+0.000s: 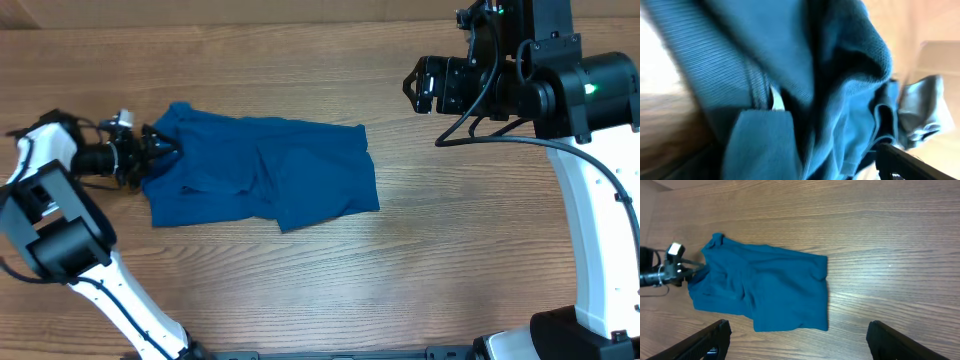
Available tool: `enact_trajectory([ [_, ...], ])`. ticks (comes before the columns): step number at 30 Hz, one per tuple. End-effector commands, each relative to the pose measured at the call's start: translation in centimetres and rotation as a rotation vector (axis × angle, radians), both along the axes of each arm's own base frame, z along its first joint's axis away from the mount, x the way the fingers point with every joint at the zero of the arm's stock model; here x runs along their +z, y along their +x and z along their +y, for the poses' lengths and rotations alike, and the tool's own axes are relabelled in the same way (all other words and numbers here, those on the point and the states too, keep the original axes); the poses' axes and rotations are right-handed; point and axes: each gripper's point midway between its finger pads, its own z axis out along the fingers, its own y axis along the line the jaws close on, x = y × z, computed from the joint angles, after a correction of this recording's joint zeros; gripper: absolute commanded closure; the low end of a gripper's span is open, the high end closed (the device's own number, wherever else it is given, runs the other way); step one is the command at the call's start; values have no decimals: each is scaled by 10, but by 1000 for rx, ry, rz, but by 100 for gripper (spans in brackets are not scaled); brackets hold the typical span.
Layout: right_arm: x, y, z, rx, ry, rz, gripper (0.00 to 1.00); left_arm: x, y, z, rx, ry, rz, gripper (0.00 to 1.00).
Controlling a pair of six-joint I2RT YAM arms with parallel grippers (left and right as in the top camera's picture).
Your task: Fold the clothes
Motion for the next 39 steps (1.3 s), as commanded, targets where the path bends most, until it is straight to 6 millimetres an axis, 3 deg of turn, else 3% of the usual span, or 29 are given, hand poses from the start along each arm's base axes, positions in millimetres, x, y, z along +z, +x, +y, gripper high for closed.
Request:
enact_trajectory([
  [1, 9, 0, 0, -11, 20, -20, 9, -43, -10, -22, -69, 172, 179, 0],
  [7, 9, 0, 0, -18, 24, -17, 9, -48, -5, -37, -54, 209, 222, 1],
  [14, 9, 0, 0, -17, 24, -17, 9, -47, -7, -35, -42, 198, 238, 23],
  [24, 9, 0, -1, -19, 21, -18, 9, -45, -13, -37, -46, 189, 262, 37],
  [25, 9, 0, -1, -20, 20, -18, 9, -44, -14, -37, -46, 188, 265, 37],
  [27, 9, 0, -1, -21, 21, -16, 9, -44, -14, -36, -43, 187, 267, 17],
  [31, 2, 0, -2, -31, 18, 14, 7, -32, -9, -35, -24, 119, 217, 0],
  [35, -18, 0, -4, -54, 2, 87, 3, 7, 0, -28, 26, 12, 114, 0],
  [39, -40, 6, -2, -54, -14, 155, 2, 40, -5, -6, 71, 69, 69, 0],
])
